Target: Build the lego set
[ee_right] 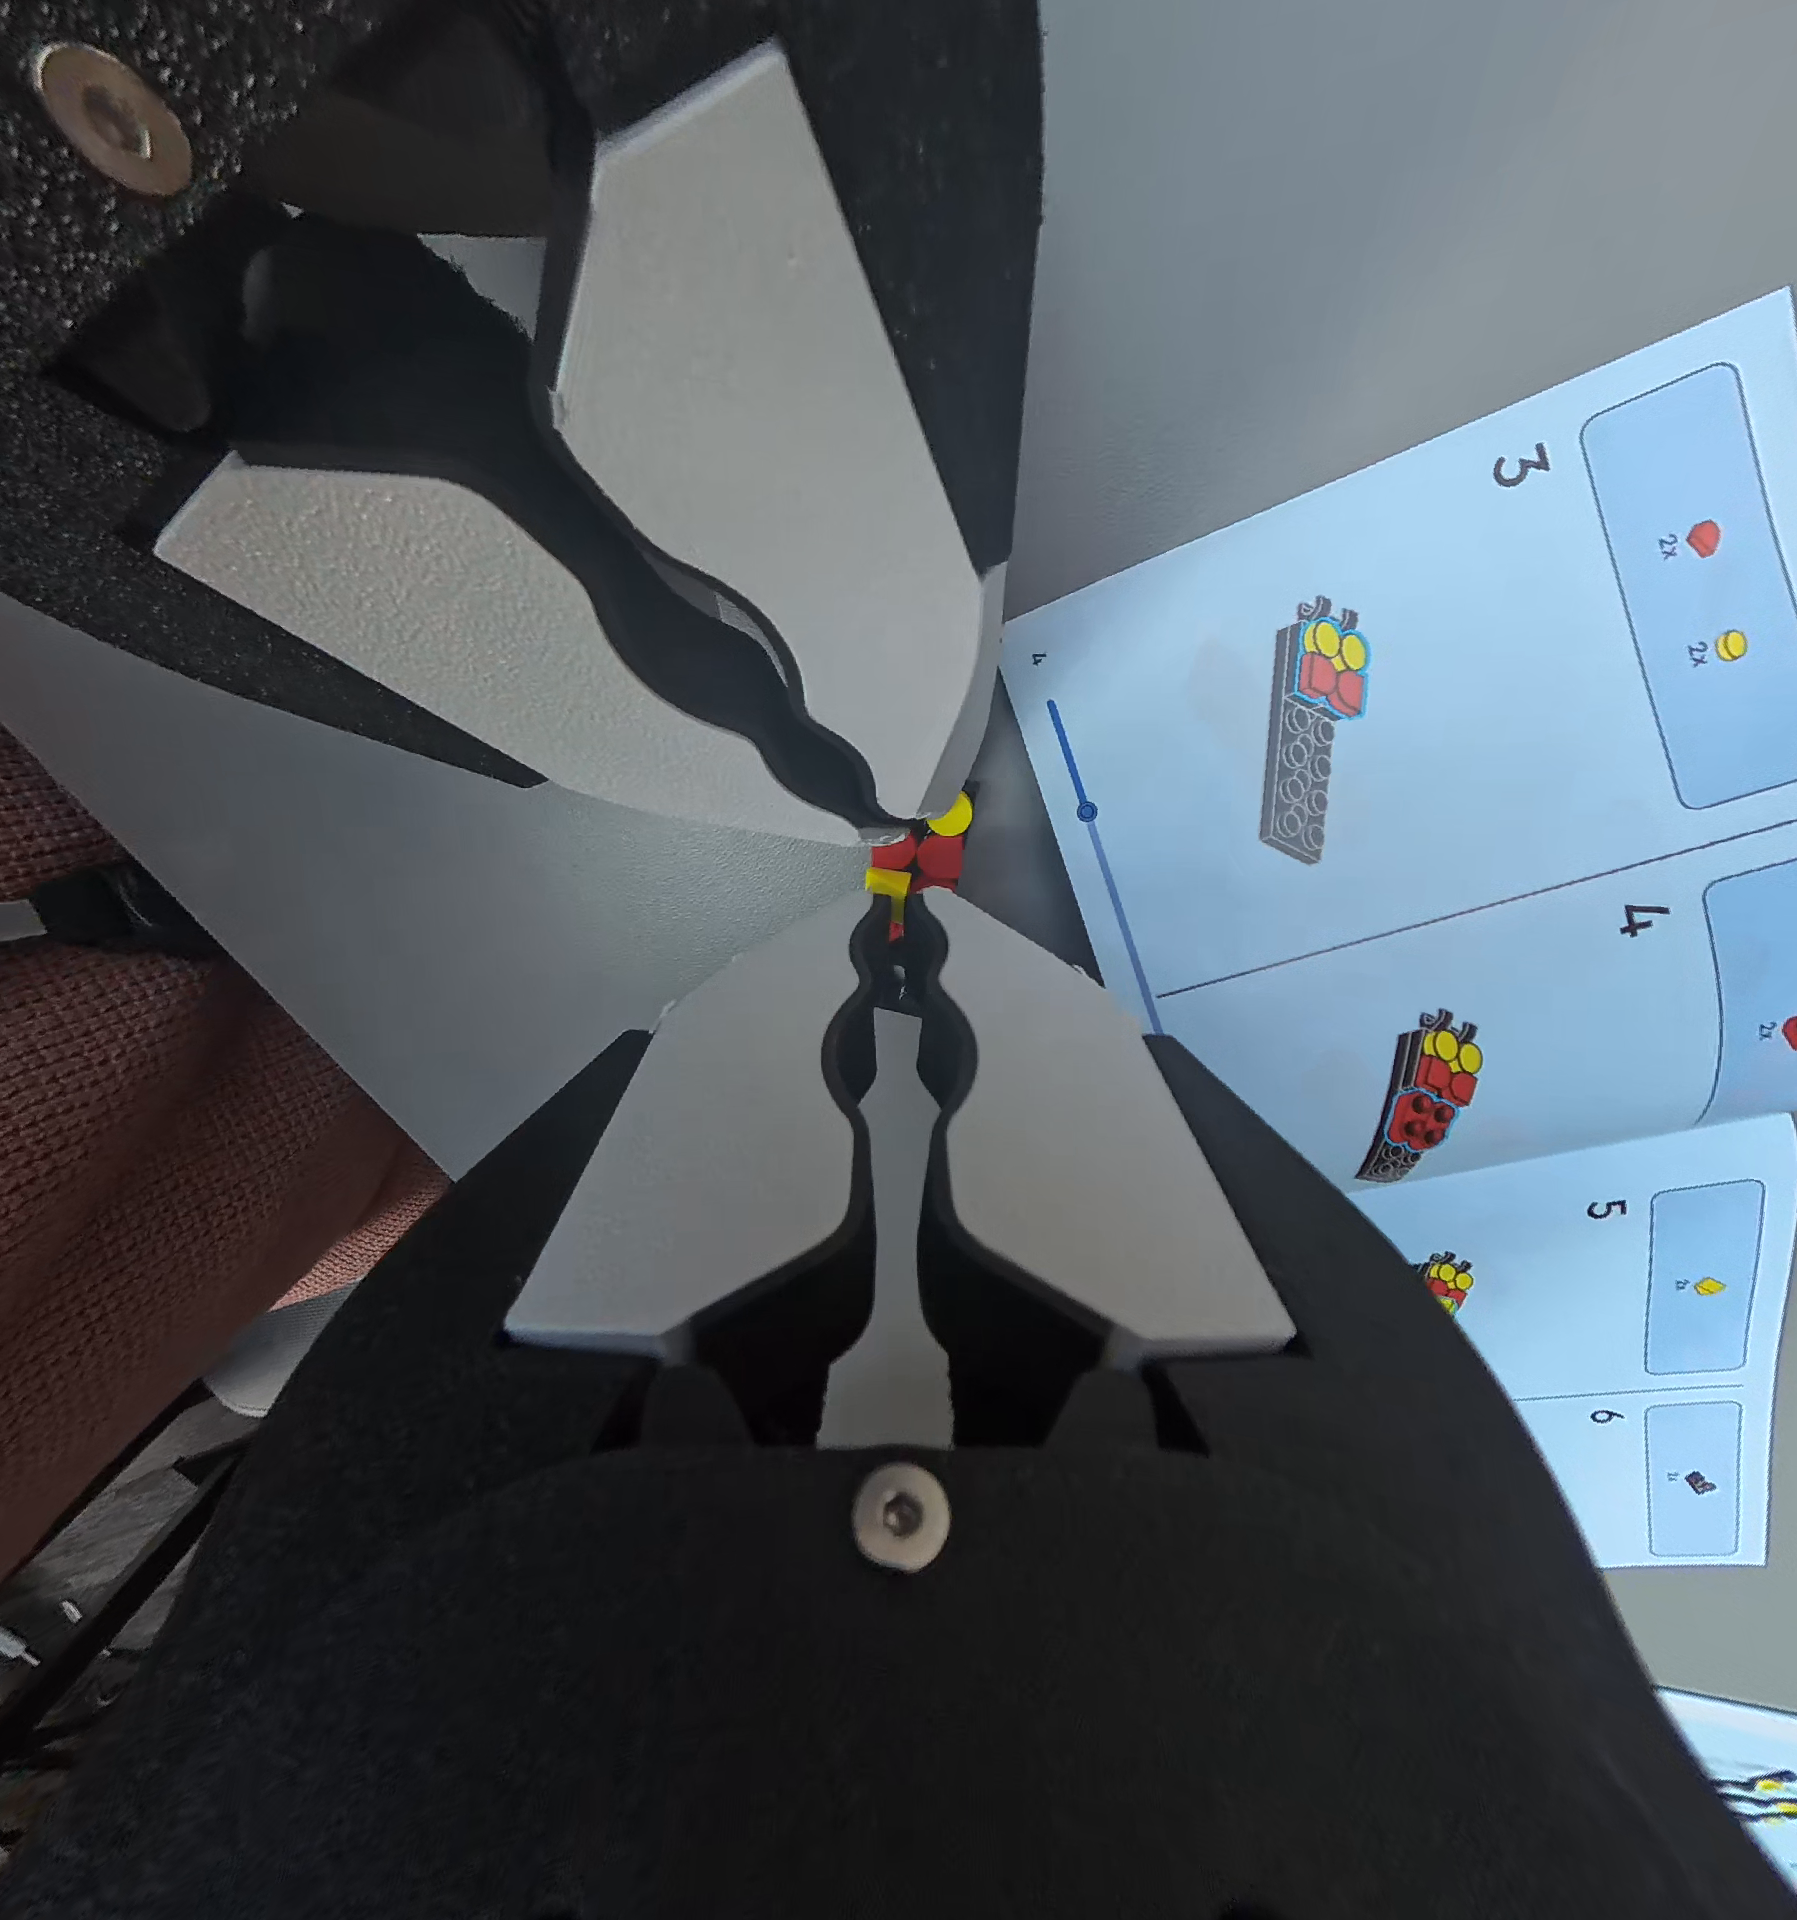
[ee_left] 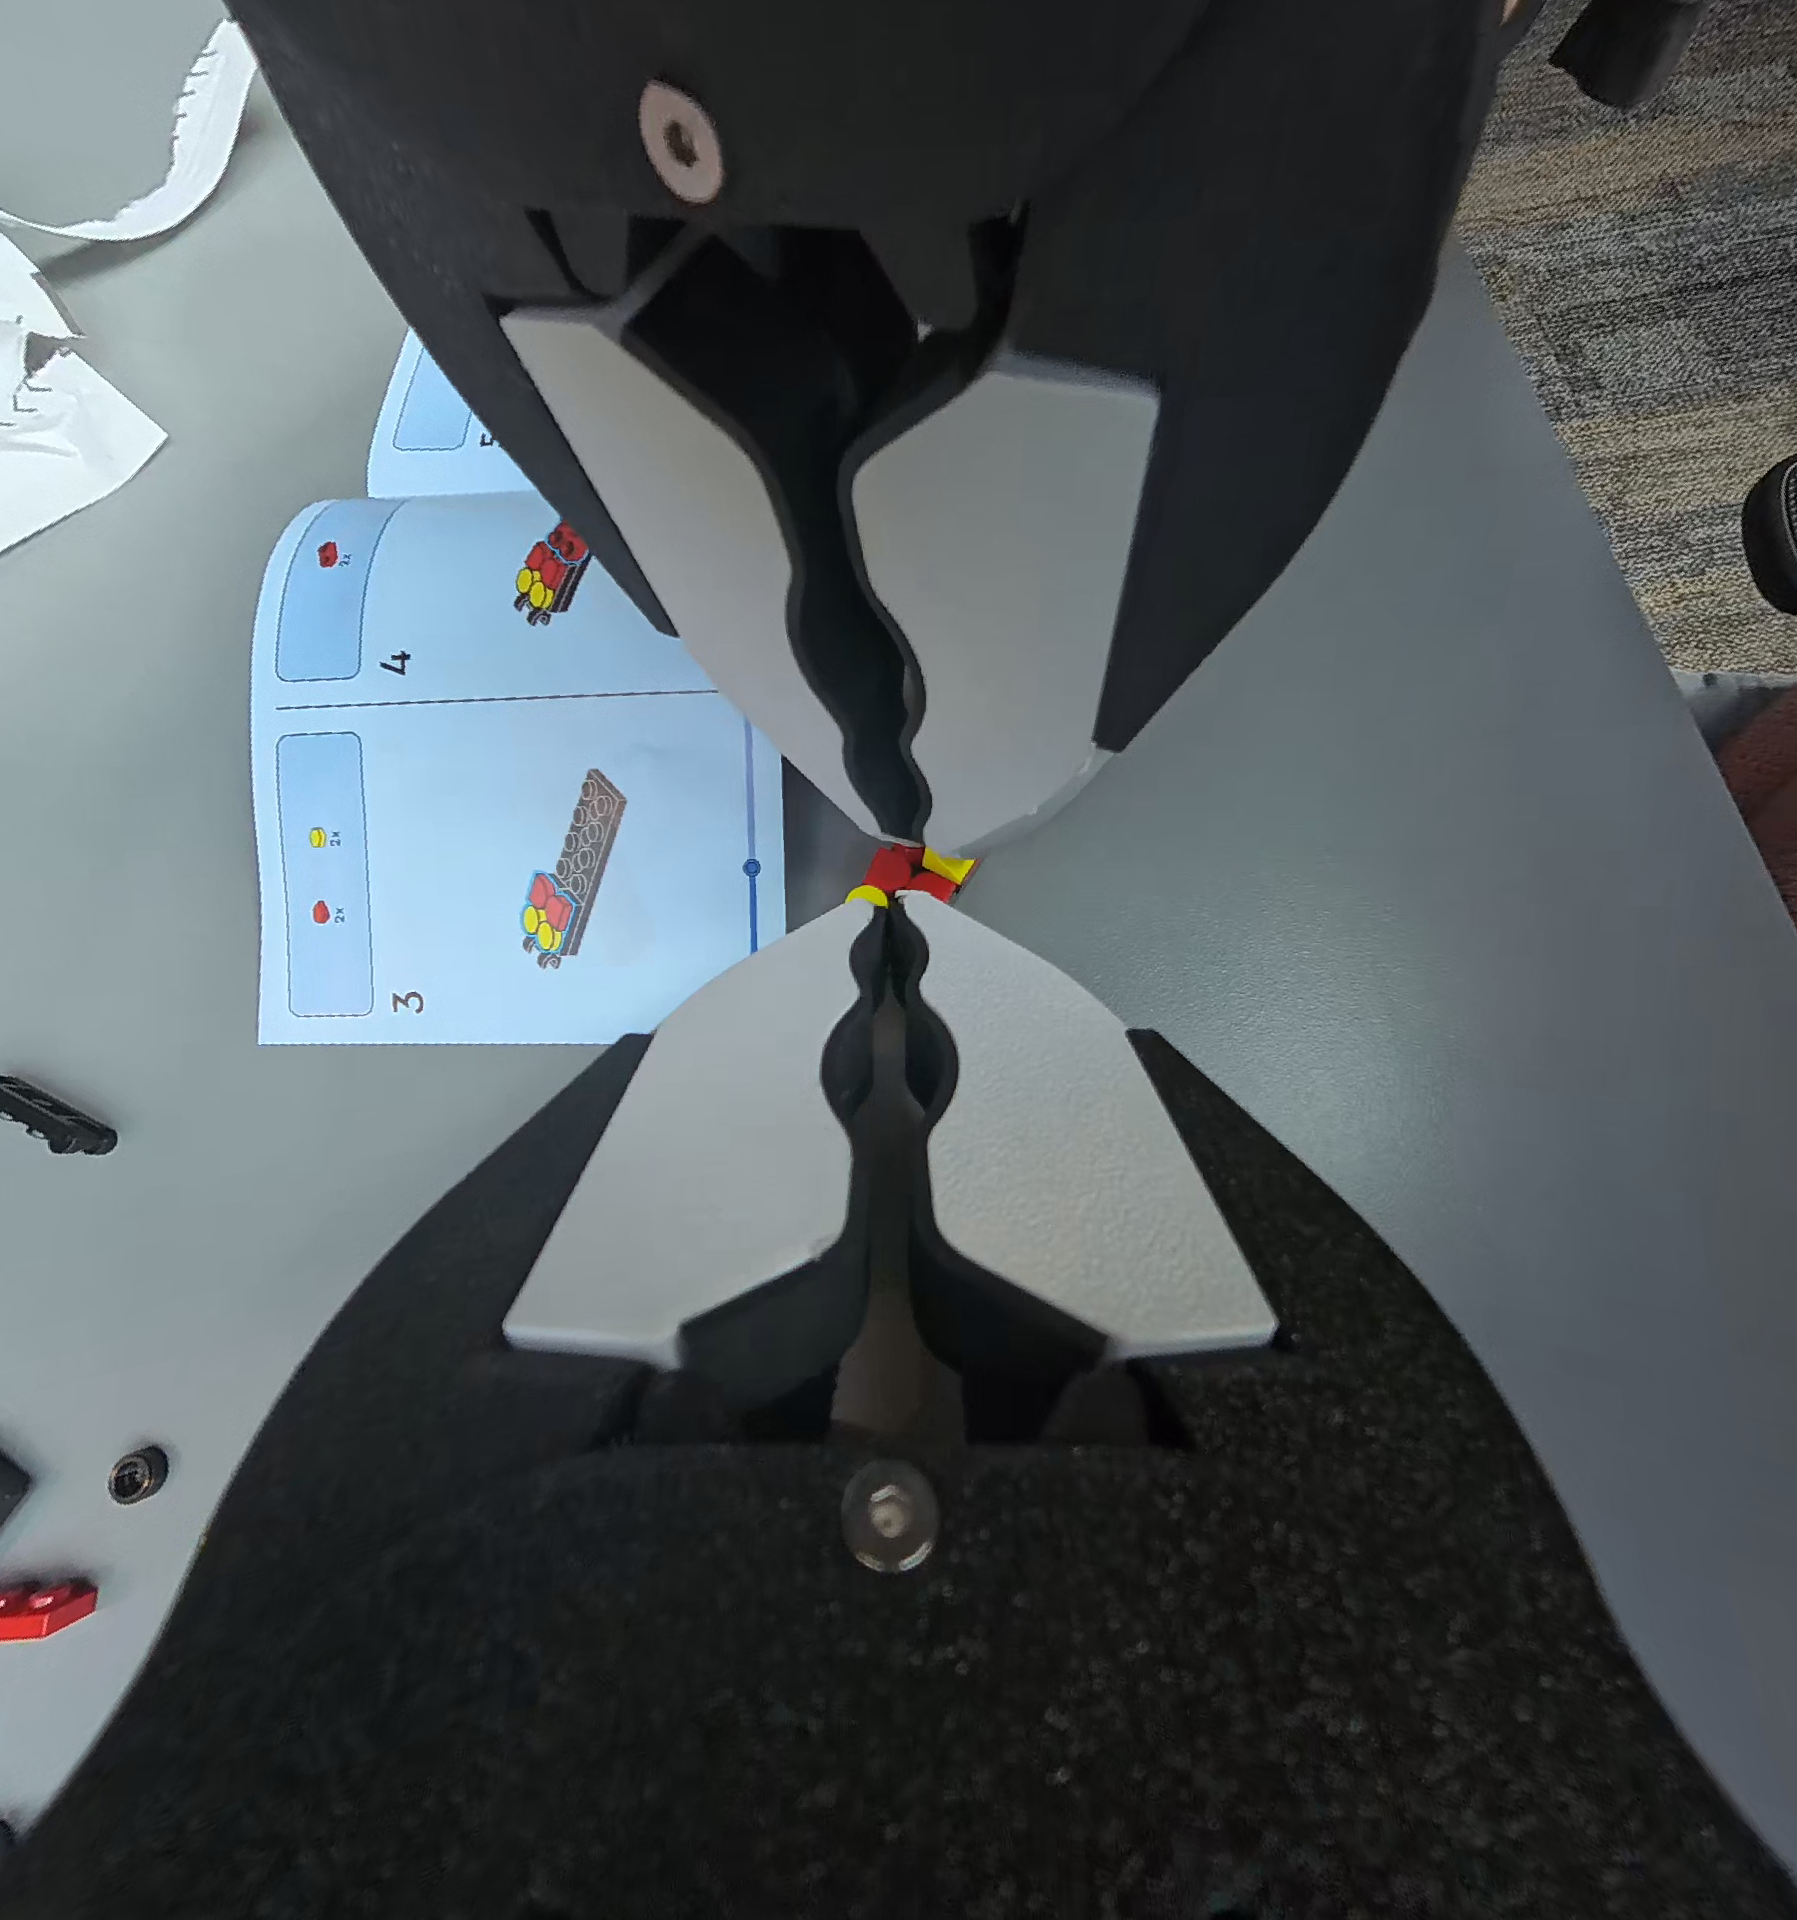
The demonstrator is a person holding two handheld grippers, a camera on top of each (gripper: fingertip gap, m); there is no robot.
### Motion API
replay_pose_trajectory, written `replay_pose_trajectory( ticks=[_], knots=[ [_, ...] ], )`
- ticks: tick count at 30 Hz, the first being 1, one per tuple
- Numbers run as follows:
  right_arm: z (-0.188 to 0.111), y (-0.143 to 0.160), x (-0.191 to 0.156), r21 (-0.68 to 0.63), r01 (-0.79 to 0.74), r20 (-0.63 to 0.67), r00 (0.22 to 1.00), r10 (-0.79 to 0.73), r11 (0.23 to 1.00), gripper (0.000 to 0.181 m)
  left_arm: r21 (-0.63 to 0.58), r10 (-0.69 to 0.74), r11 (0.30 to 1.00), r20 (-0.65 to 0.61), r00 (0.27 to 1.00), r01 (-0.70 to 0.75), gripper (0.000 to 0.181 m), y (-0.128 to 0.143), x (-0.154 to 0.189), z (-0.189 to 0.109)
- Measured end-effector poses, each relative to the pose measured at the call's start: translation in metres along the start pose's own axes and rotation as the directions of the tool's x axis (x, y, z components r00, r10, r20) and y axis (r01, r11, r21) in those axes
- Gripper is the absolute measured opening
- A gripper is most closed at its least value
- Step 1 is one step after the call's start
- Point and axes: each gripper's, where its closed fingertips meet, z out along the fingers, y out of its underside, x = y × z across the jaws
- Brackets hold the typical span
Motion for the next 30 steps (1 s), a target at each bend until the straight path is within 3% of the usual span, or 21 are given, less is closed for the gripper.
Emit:
replay_pose_trajectory(
  ticks=[11,19,25,30],
  knots=[
    [0.0,-0.001,0.001,0.008,-0.025,-0.039,0.999,0.025,1.0,0.002,0.001,0.012,1.0,0.01,1.0,-0.012,0.0,0.0,0.0,0.0],
    [-0.017,0.008,0.0,0.268,-0.117,-0.045,0.99,0.134,0.956,0.005,0.003,0.029,1.0,0.006,1.0,-0.029,0.0,-0.001,0.004,-0.001],
    [-0.037,0.025,-0.002,0.546,-0.158,-0.066,0.971,0.23,0.823,0.015,0.04,0.038,0.998,0.066,0.997,-0.041,0.007,-0.011,-0.001,-0.018],
    [-0.083,0.021,0.001,0.834,-0.067,-0.115,0.95,0.291,0.548,0.02,0.194,0.006,0.98,0.217,0.976,-0.049,0.016,-0.033,-0.018,-0.059]
  ],
)
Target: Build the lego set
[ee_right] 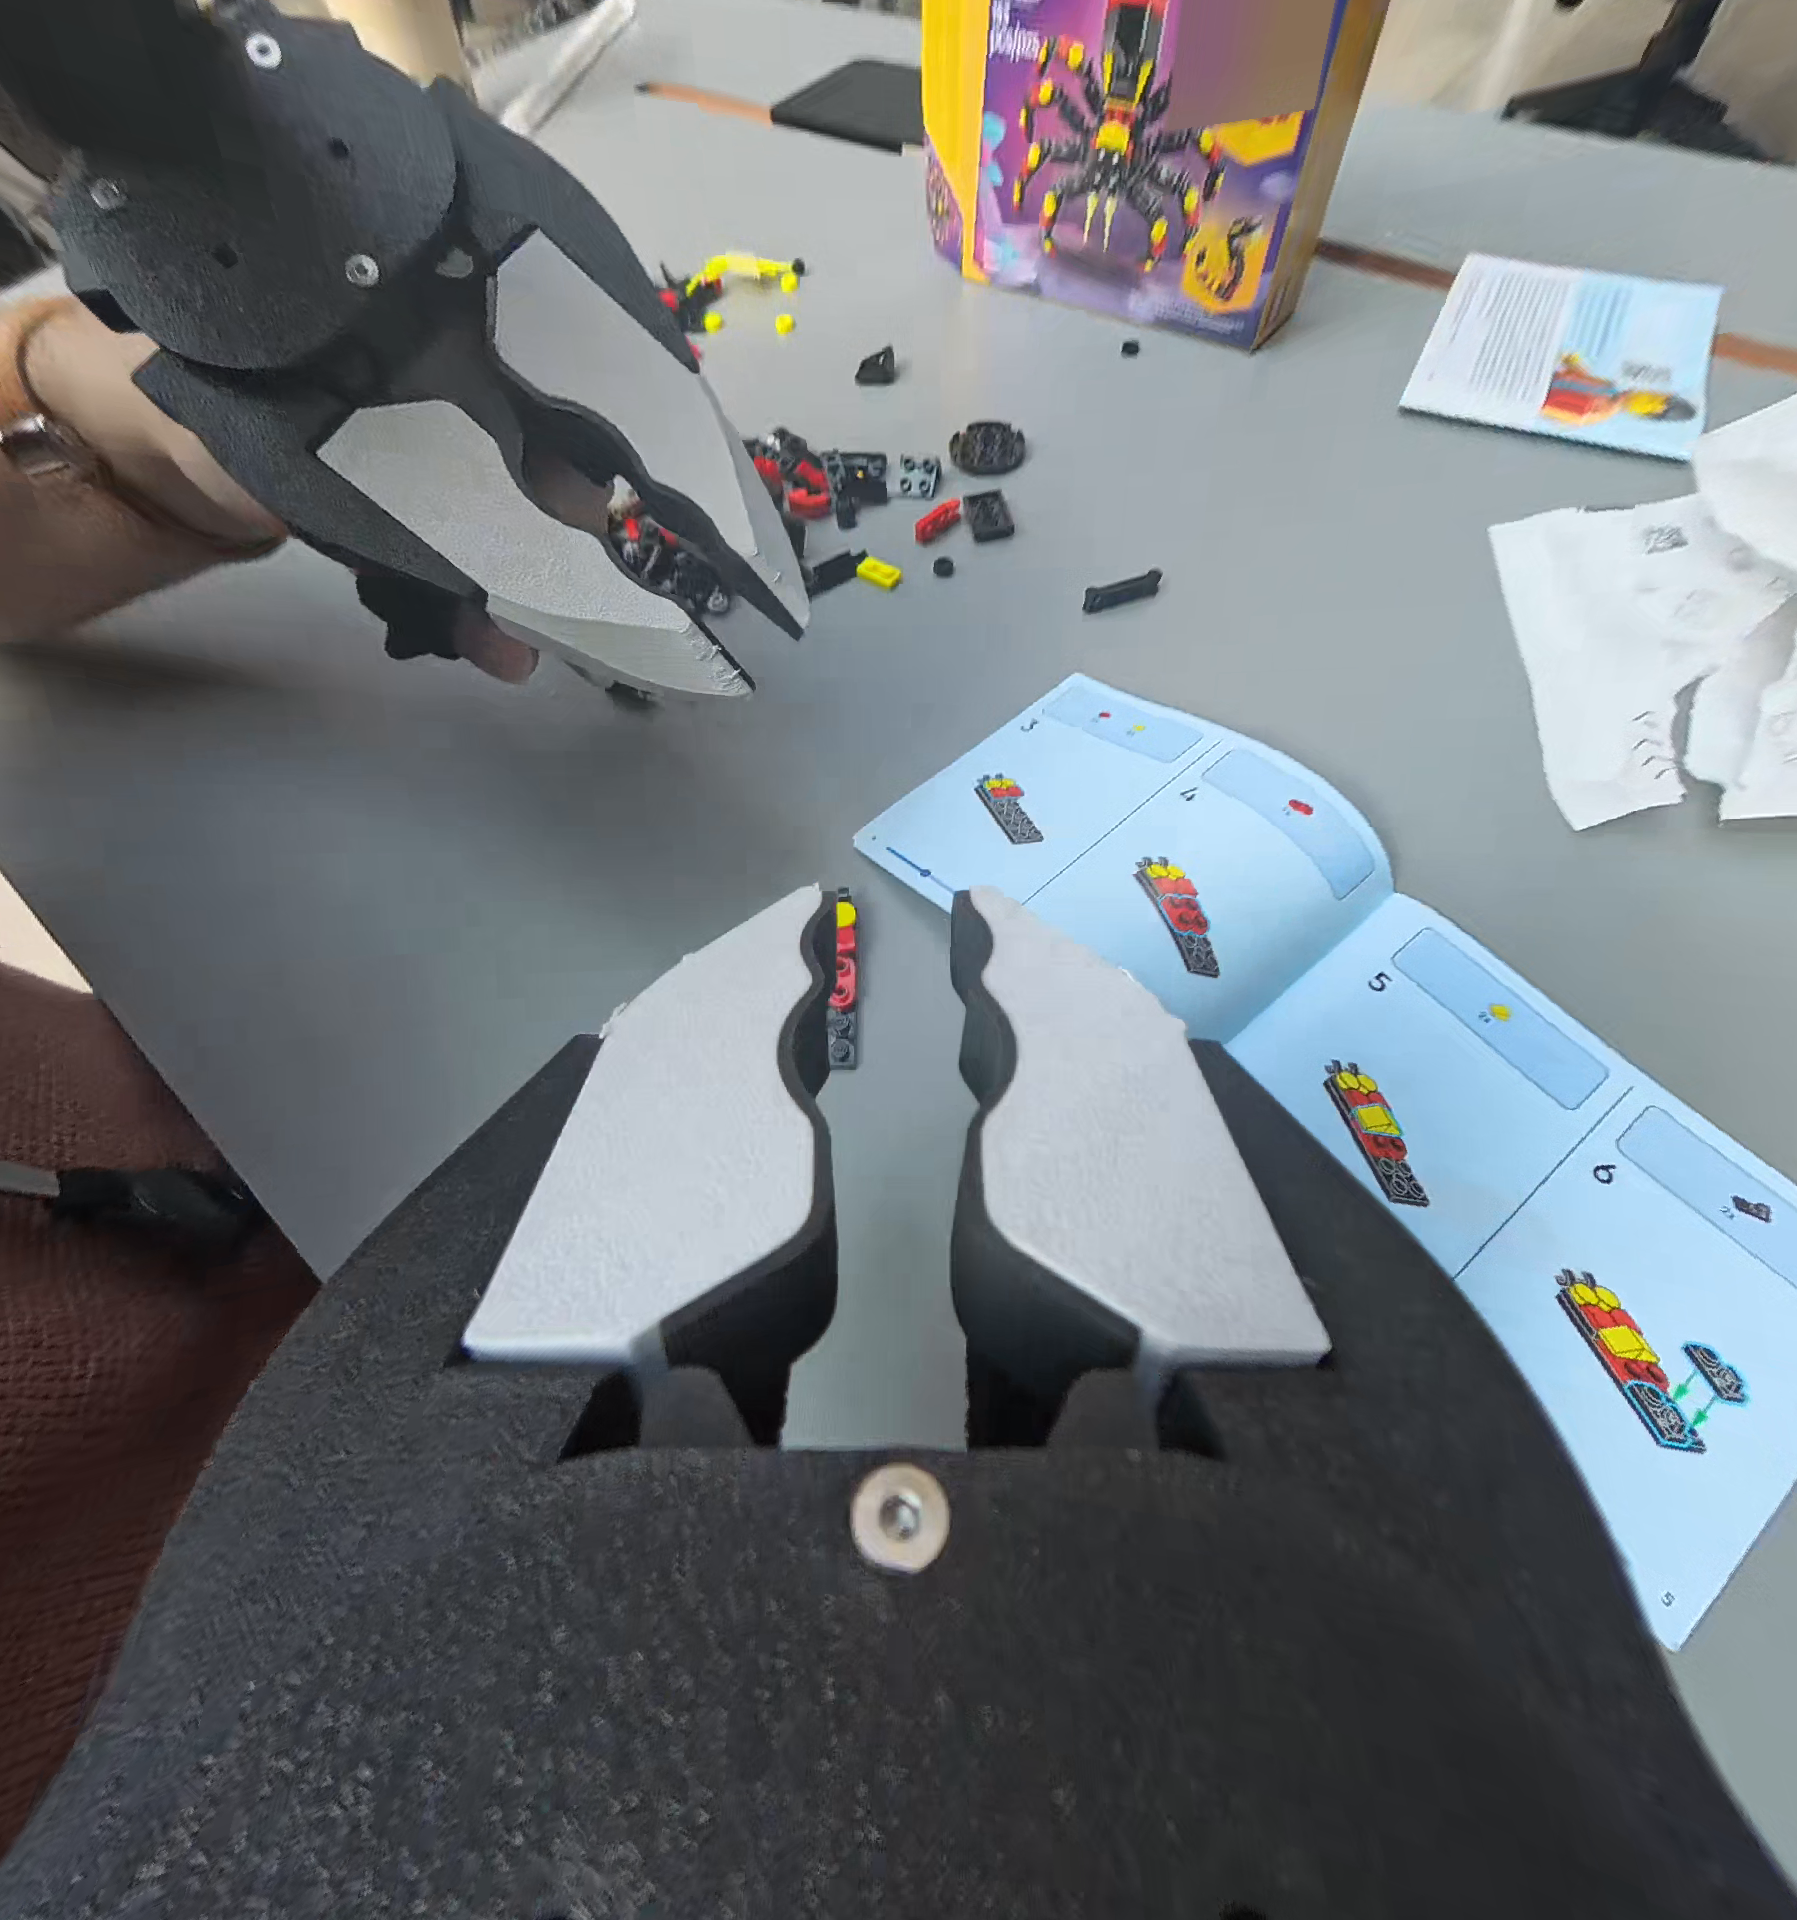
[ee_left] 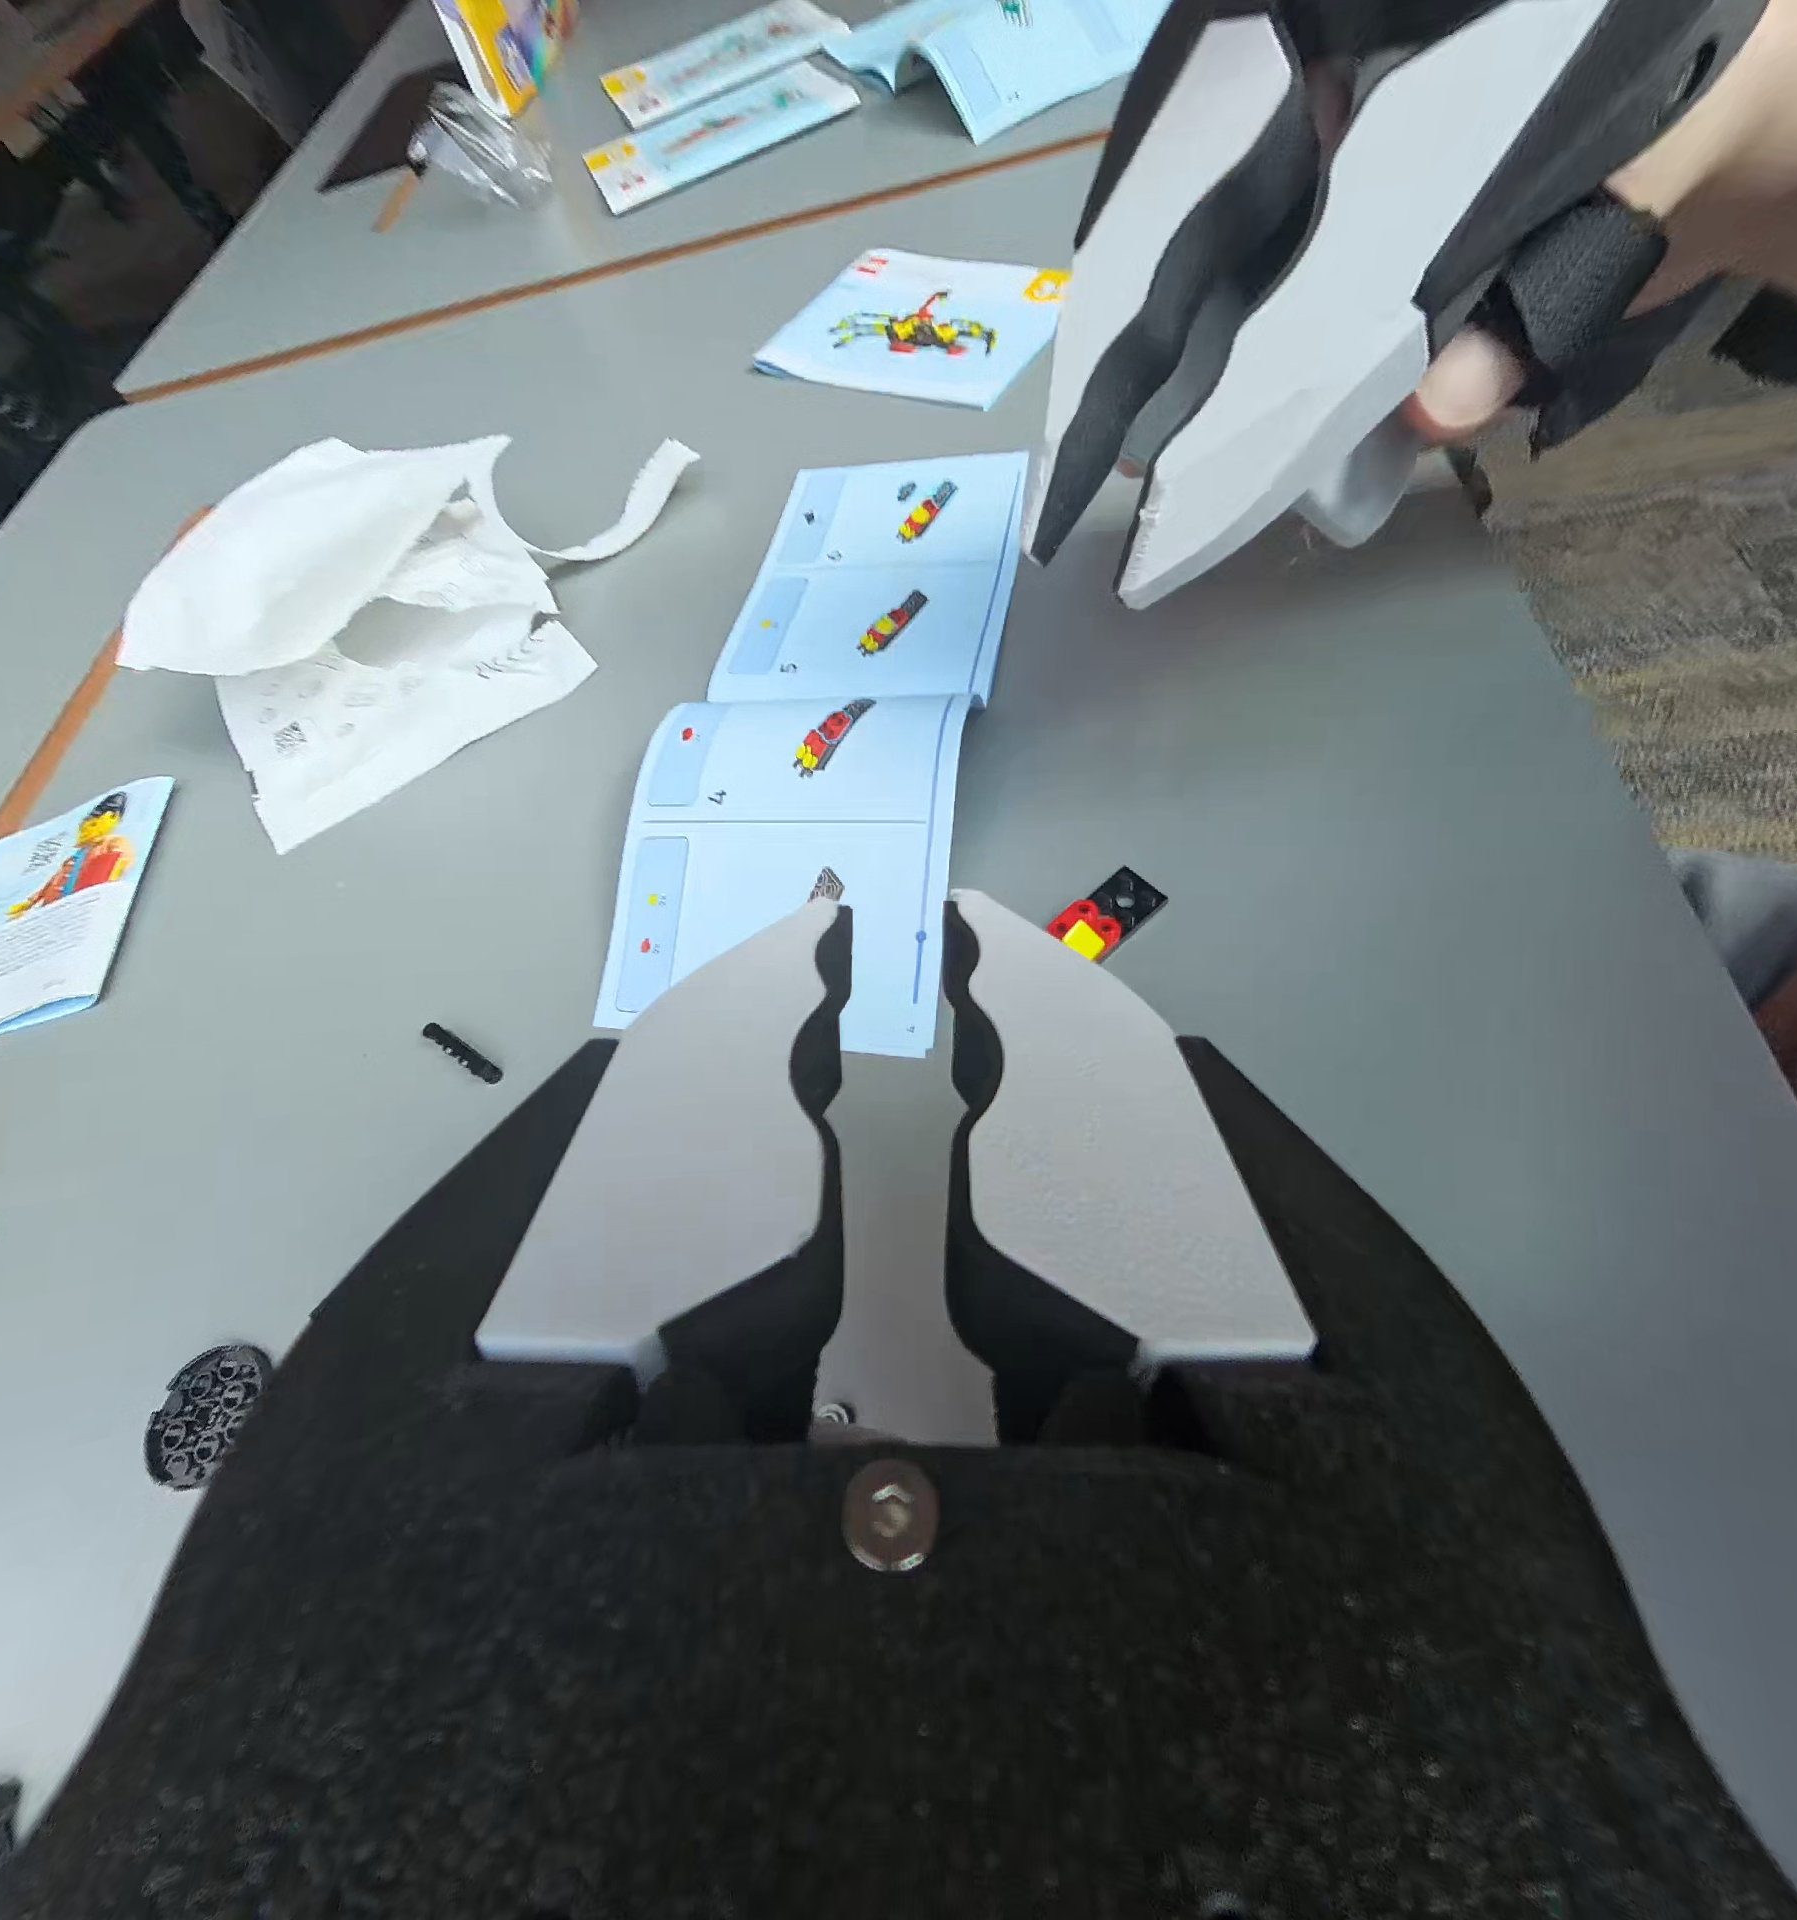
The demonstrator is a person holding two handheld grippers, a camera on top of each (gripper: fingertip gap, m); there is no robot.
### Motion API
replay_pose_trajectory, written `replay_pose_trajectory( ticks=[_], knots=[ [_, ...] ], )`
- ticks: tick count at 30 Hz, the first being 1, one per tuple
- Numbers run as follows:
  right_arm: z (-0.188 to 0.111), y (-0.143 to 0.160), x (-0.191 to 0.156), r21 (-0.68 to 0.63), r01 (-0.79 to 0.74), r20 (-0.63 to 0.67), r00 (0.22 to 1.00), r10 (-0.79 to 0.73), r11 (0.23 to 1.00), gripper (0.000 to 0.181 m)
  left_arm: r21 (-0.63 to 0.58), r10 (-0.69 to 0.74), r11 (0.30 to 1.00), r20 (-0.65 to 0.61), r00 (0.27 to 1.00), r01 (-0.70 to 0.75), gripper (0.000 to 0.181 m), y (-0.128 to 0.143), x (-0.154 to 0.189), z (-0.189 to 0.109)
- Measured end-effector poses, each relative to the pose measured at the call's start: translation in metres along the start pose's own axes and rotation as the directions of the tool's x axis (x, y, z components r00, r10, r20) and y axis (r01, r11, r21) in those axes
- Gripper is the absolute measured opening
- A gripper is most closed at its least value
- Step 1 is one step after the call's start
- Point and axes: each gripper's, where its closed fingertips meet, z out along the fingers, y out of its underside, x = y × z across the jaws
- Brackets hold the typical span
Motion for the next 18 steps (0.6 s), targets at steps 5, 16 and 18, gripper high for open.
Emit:
replay_pose_trajectory(
  ticks=[5,16,18],
  knots=[
    [-0.017,-0.024,-0.004,0.253,0.011,-0.047,0.999,0.001,0.967,0.022,0.179,-0.112,0.979,0.065,0.992,0.099,0.02,-0.019,-0.002,-0.023],
    [-0.008,-0.016,-0.016,0.276,0.025,-0.001,1.0,-0.026,0.961,0.022,0.322,-0.231,0.937,0.27,0.935,0.138,0.016,-0.02,-0.009,-0.071],
    [-0.005,-0.02,-0.015,0.279,0.045,-0.014,0.999,-0.043,0.959,0.022,0.356,-0.269,0.92,0.275,0.923,0.163,0.016,-0.021,-0.013,-0.077]
  ],
)
